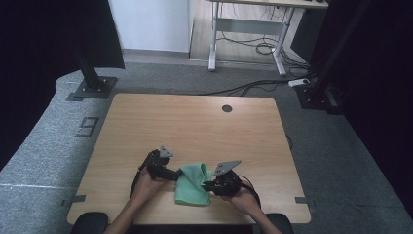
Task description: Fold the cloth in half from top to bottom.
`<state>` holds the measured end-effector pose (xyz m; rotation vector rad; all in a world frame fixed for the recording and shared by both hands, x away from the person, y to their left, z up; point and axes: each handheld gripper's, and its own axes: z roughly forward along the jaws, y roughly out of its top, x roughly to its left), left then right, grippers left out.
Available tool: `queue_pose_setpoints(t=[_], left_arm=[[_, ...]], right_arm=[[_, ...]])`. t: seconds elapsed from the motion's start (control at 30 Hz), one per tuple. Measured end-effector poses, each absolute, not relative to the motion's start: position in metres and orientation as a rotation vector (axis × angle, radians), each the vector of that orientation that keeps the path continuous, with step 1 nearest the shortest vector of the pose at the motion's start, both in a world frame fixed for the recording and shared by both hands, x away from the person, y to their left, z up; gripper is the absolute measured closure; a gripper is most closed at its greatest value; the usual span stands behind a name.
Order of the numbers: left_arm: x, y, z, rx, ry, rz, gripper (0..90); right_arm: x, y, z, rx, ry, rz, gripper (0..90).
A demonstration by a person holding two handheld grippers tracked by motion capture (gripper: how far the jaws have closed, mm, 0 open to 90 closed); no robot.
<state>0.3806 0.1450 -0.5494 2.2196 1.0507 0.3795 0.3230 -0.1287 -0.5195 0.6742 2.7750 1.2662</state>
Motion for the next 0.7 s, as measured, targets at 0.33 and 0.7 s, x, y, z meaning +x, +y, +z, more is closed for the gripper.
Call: queue_pose_setpoints(t=[0.33, 0.7], left_arm=[[0.387, 0.144, -0.549, 2.212, 1.066, 0.386, 0.0], [0.423, 0.143, -0.549, 2.192, 1.111, 0.399, 0.0]], right_arm=[[0.323, -0.120, -0.530, 0.665, 2.789, 1.108, 82.1], [0.361, -0.121, -0.532, 0.766, 2.719, 1.085, 82.4]])
